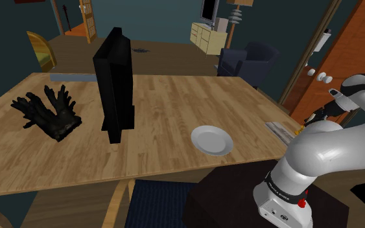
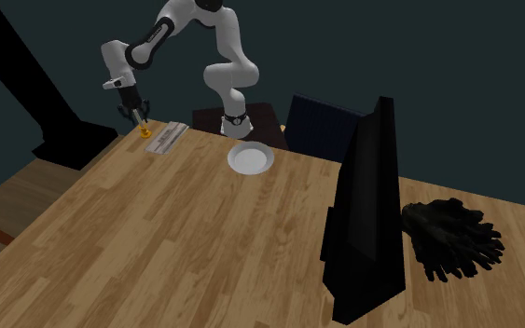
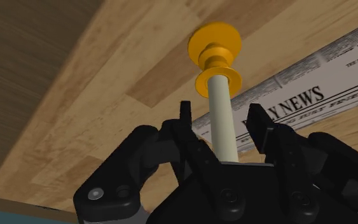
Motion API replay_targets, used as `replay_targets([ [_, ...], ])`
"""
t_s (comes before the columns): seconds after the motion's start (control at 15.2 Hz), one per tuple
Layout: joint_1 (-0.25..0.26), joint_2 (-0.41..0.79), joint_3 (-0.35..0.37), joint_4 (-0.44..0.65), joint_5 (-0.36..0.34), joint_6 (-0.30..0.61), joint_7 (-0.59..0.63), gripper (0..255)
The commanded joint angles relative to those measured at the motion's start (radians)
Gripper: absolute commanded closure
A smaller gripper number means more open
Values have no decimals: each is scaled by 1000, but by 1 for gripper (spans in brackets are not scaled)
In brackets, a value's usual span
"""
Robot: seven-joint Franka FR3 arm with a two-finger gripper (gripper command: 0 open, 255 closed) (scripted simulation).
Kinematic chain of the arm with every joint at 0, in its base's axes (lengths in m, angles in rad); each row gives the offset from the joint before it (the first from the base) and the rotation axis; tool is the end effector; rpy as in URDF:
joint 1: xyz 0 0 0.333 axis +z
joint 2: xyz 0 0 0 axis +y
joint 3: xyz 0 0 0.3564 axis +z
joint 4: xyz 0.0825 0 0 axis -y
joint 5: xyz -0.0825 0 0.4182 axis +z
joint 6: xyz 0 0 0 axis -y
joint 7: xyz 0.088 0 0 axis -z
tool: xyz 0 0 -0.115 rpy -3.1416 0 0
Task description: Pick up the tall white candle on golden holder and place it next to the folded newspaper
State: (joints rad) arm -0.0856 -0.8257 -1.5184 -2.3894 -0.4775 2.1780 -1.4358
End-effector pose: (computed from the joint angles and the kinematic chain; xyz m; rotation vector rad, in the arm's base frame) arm -0.0238 -0.4942 0.3235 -3.0055 -0.3029 -0.6786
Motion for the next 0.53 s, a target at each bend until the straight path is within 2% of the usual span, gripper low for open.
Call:
replay_targets([
  [0.0,0,0,0,0,0,0,0,0],
  [0.26,0,0,0,0,0,0,0,0],
  [0.46,-61,-10,82,51,34,-101,-16,0],
])
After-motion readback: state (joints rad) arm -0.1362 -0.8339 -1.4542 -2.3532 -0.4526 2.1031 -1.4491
